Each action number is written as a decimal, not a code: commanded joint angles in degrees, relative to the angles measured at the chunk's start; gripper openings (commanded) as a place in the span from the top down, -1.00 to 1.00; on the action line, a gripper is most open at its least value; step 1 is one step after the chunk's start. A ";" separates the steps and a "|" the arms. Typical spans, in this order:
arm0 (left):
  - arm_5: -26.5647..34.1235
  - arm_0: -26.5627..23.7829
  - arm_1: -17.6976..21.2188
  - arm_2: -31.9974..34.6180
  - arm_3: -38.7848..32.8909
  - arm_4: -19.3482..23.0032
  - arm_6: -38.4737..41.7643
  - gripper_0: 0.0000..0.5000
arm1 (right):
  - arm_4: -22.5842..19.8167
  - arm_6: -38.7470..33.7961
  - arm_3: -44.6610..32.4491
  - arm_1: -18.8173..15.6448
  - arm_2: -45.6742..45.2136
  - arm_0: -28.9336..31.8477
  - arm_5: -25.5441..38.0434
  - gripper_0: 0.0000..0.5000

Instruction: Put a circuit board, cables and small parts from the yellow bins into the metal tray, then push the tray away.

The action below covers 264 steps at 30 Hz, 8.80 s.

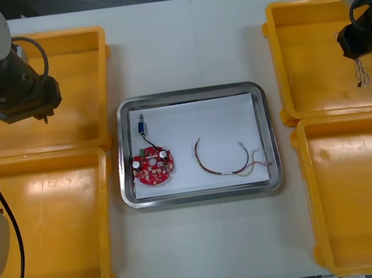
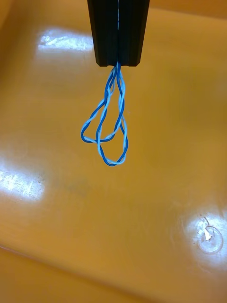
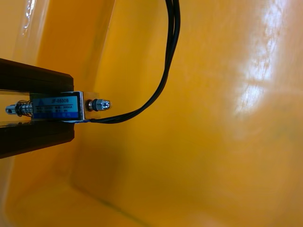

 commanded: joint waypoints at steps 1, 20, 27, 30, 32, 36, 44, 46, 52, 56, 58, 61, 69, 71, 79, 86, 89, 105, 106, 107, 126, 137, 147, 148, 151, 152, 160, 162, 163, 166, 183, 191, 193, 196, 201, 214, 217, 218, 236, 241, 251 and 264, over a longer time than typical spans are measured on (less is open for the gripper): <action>1.28 -0.25 1.79 2.57 -5.92 5.06 0.61 1.00 | 0.47 1.46 -5.71 -2.32 -3.01 0.16 3.87 1.00; 1.28 8.72 10.49 1.51 -21.04 19.03 -0.71 1.00 | -4.72 3.75 -20.21 -2.14 -3.36 0.16 20.66 1.00; 1.28 9.24 12.16 0.54 -21.92 19.21 -0.53 1.00 | -9.64 7.00 -20.91 -2.14 -3.71 0.25 22.73 1.00; 1.28 9.24 12.34 -0.25 -21.83 18.41 -0.09 1.00 | -10.61 10.95 -21.88 -2.14 -3.27 0.86 22.73 1.00; 1.28 9.24 12.51 -1.13 -21.83 17.62 0.35 1.00 | -10.87 12.80 -23.37 -2.14 -2.57 1.74 22.73 1.00; 1.28 9.24 12.69 -2.62 -21.83 16.13 1.31 1.00 | -10.96 13.94 -29.88 -2.14 1.21 3.85 22.73 1.00; 1.28 9.51 12.69 -2.97 -21.83 16.22 2.37 1.00 | -12.63 14.03 -36.29 -2.06 10.44 4.82 19.52 1.00; 1.28 9.51 12.69 -2.97 -21.83 16.22 2.46 1.00 | -13.86 14.03 -36.82 -2.06 12.02 4.73 18.55 1.00; 1.28 9.51 12.69 -2.97 -21.83 16.31 2.54 1.00 | -16.15 14.12 -38.84 -1.79 17.38 4.73 15.65 1.00; 1.28 9.51 12.69 -2.97 -21.83 16.31 2.63 1.00 | -16.23 13.68 -40.16 -1.79 20.99 4.73 13.89 1.00; 1.28 9.51 12.69 -2.97 -21.83 16.22 2.63 1.00 | -16.06 13.33 -40.51 -1.79 22.30 4.73 12.93 1.00; 1.28 9.51 12.69 -2.97 -21.83 16.22 2.72 1.00 | -15.88 12.97 -40.86 -1.79 24.50 4.82 11.26 1.00; 1.28 9.51 12.69 -2.88 -21.92 16.22 2.72 1.00 | -13.68 11.83 -40.95 -1.53 30.74 4.73 6.16 1.00; 1.28 9.51 12.69 -2.88 -22.01 16.22 2.72 1.00 | -12.72 11.66 -40.95 -1.27 32.24 4.73 5.19 1.00; 1.28 9.51 12.69 -2.88 -21.92 16.22 2.72 1.00 | -10.61 11.30 -39.37 1.37 35.66 4.73 3.96 1.00; 1.28 9.51 12.69 -2.88 -21.92 16.22 2.72 1.00 | -5.07 10.16 -38.84 4.01 42.17 2.71 3.35 1.00; 1.28 9.51 12.69 -2.88 -21.92 16.22 2.81 1.00 | -4.02 9.55 -37.17 5.85 43.57 1.83 3.08 1.00; 1.28 9.59 12.69 -2.88 -21.92 16.04 2.81 1.00 | -1.29 11.83 -28.03 12.01 47.97 -0.54 -3.60 1.00; 1.28 9.59 12.69 -2.88 -21.92 16.04 2.81 1.00 | -1.29 12.10 -27.68 12.01 48.14 -0.63 -3.77 1.00; 1.28 9.59 12.69 -2.97 -21.92 16.04 2.81 1.00 | -1.29 12.54 -27.06 12.01 48.32 -0.80 -4.04 1.00; 1.28 9.77 12.69 -2.88 -21.92 15.95 2.72 1.00 | -2.70 19.74 -19.68 11.92 48.32 -2.74 -6.67 1.00; 1.28 9.77 12.69 -2.97 -22.01 15.95 2.72 1.00 | -3.49 20.01 -19.42 11.83 47.97 -3.18 -6.76 -1.00; 1.28 9.77 12.69 -2.97 -21.92 16.04 2.72 1.00 | -5.77 20.53 -21.35 11.74 43.31 -3.18 -1.84 -1.00; 1.28 9.77 12.69 -2.97 -21.92 16.04 2.72 1.00 | -5.77 20.45 -22.14 11.65 42.61 -3.27 -0.79 -1.00; 1.28 9.77 12.69 -2.97 -21.92 15.95 2.54 1.00 | -5.86 20.18 -24.34 11.57 40.32 -3.18 2.47 -1.00; 1.28 9.77 12.69 -2.97 -21.92 15.95 2.54 1.00 | -5.95 20.09 -25.04 11.57 39.62 -3.18 3.43 -1.00; 1.28 9.68 12.69 -2.88 -21.92 15.95 2.72 1.00 | -7.09 18.60 -31.55 11.57 31.80 -3.18 12.75 -1.00; 1.28 9.77 12.69 -2.97 -21.92 16.04 2.72 1.00 | -7.27 18.16 -32.69 11.57 29.95 -3.18 14.60 -1.00; 1.28 9.68 12.69 -2.88 -21.92 16.04 2.72 1.00 | -7.36 17.63 -33.48 11.57 28.63 -3.18 16.00 -1.00; 1.28 9.77 12.69 -2.97 -21.92 16.04 2.81 1.00 | -7.88 14.56 -35.68 11.57 25.47 -3.09 19.43 -1.00; 1.28 9.59 12.51 -3.24 -21.92 16.22 3.16 1.00 | -7.62 -1.00 -44.38 10.07 6.66 3.85 22.73 -1.00; 1.28 7.49 10.23 -6.22 -21.92 15.78 4.83 1.00 | -8.15 -9.79 -47.98 7.26 0.59 9.74 22.73 -1.00; 1.28 6.78 9.17 -6.84 -21.92 15.25 5.53 1.00 | -8.24 -11.72 -48.77 6.82 -0.72 10.88 22.73 -1.00; 1.28 5.46 7.15 -8.77 -21.92 13.76 8.78 1.00 | -7.88 -15.33 -49.56 6.56 -3.10 11.85 22.73 -1.00; 1.28 2.48 2.93 -12.38 -21.74 10.07 13.00 1.00 | -5.95 -21.13 -50.62 6.38 -7.05 12.29 22.73 -1.00; 1.28 -2.62 -4.01 -16.16 -15.85 5.41 16.61 1.00 | -3.67 -32.38 -56.51 2.51 -9.60 22.31 22.73 -1.00; 1.28 -3.94 -5.24 -16.95 -13.83 5.14 17.48 1.00 | -4.19 -32.38 -57.39 2.34 -11.53 24.24 22.73 -1.00; 1.28 -4.20 -5.42 -17.30 -13.48 4.97 17.66 1.00 | -4.28 -32.46 -57.56 2.34 -11.80 24.77 22.73 -1.00; -0.88 -7.90 -9.02 -25.12 -2.49 1.45 22.58 1.00 | -8.50 -33.87 -64.33 0.32 -15.75 36.55 22.73 -1.00; -2.73 -8.51 -10.69 -25.47 -0.47 1.28 22.58 1.00 | -9.20 -34.57 -65.12 0.76 -16.81 38.66 22.73 -1.00; -7.03 -10.09 -14.21 -25.47 2.87 -1.01 22.32 1.00 | -10.26 -35.28 -66.09 0.58 -17.25 41.21 22.73 -1.00; -7.74 -10.01 -16.76 -25.47 3.92 -4.17 19.68 1.00 | -10.96 -34.84 -66.09 0.23 -16.90 41.56 22.73 -1.00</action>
